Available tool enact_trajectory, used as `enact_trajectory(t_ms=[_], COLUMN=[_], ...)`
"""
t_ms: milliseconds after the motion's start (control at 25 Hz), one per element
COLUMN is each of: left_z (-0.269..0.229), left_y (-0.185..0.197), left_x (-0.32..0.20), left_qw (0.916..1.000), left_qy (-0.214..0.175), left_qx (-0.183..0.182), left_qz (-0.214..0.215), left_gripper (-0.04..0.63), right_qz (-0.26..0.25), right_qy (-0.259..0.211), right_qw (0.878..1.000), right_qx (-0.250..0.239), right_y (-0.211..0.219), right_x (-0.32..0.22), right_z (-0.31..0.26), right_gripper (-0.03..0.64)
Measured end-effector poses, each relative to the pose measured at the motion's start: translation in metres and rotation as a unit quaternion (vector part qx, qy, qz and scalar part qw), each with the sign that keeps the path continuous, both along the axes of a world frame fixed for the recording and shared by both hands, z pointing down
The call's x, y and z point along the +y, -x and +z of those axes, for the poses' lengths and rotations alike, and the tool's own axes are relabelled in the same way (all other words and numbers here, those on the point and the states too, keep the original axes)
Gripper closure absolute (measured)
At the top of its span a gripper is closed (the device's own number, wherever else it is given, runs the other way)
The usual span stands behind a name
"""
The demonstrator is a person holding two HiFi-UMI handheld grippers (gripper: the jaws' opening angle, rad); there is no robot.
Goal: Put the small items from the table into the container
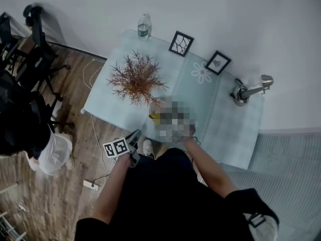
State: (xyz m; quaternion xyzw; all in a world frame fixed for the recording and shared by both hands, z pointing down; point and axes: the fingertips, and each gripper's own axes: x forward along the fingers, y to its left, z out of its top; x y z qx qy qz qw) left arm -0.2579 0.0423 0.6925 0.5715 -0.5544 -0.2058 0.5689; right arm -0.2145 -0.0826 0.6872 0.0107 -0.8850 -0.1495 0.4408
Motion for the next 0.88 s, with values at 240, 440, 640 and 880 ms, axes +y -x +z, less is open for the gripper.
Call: enact_trajectory(t_ms=[240, 440, 640, 880], left_z=[-0.003, -0.006, -0.005, 0.011], left_y=[-0.002, -0.007, -0.011, -0.014], left_x=[-0.007, -0.009, -0.011, -0.012], left_qw=[0.9999, 0.9998, 0.9997, 0.9948], left_qy=[-0.012, -0.017, -0.016, 0.013], left_qx=[0.004, 0.006, 0.000, -0.068], left_qz=[0.007, 0.012, 0.020, 0.075], left_gripper=[0.592, 0.592, 0.592, 0.592], right_qz=[0.032, 0.048, 0.072, 0.157], right_qy=[0.024, 0.040, 0.035, 0.072], right_qw=[0.999, 0.997, 0.993, 0.979], right_qx=[-0.027, -0.050, -0.087, -0.112], right_y=[0.001, 0.002, -0.006, -0.060], right_x=[-0.003, -0.005, -0.007, -0.005], right_z=[-0.009, -0.017, -0.030, -0.011], right_gripper=[0.570, 0.527, 0.523, 0.526])
